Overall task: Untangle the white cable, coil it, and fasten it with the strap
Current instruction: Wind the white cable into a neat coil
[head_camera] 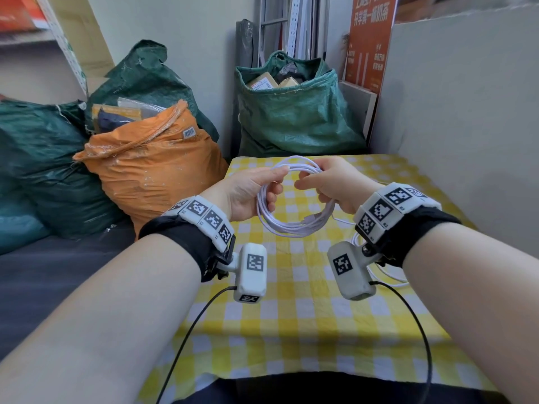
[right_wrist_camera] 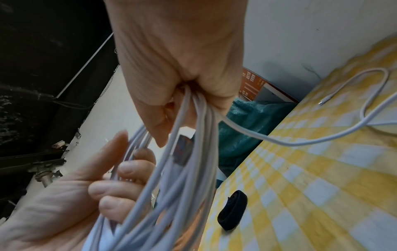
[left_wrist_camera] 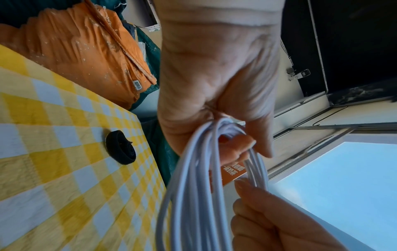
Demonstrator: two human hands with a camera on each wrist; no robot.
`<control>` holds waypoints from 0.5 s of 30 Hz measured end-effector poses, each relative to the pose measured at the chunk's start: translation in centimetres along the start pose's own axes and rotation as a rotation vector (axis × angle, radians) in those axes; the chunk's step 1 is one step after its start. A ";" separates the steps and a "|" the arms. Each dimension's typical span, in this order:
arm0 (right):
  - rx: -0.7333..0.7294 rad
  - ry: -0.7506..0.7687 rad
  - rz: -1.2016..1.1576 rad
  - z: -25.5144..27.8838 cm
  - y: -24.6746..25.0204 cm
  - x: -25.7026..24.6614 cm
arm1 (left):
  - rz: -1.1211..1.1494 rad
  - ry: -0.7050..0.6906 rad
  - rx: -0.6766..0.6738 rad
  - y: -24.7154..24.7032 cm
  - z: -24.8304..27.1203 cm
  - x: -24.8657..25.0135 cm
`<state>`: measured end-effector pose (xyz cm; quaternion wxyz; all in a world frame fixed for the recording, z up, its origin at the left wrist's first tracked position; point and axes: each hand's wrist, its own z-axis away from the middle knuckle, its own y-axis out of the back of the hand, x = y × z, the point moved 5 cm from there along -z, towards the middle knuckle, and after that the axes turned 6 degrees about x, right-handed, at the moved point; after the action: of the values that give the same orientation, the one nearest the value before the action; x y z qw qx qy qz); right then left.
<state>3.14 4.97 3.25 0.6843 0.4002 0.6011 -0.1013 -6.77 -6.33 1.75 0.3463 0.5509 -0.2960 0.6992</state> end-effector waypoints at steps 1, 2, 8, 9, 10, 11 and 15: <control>-0.007 -0.003 -0.019 0.0 0.0 0.1 | 0.021 0.000 -0.002 0.0 0.0 0.0; -0.017 -0.008 -0.040 0.0 -0.1 0.2 | 0.044 -0.002 -0.006 -0.1 -0.1 0.0; -0.054 -0.080 -0.204 0.3 0.1 0.9 | 0.171 -0.035 0.014 0.0 0.0 0.3; -0.054 -0.096 -0.226 0.3 0.2 0.9 | 0.200 -0.042 0.026 0.1 0.0 0.4; -0.052 -0.111 -0.249 0.4 0.3 1.0 | 0.232 -0.048 0.040 0.1 -0.1 0.5; -0.051 -0.123 -0.277 0.4 0.4 1.0 | 0.262 -0.052 0.052 0.1 -0.1 0.6; -0.034 -0.141 -0.372 0.4 0.2 0.9 | 0.295 -0.033 0.058 -0.2 -0.1 0.7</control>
<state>3.78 5.10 2.47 0.7010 0.2624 0.6168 -0.2437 -6.78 -6.09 2.39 0.2187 0.5228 -0.3590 0.7416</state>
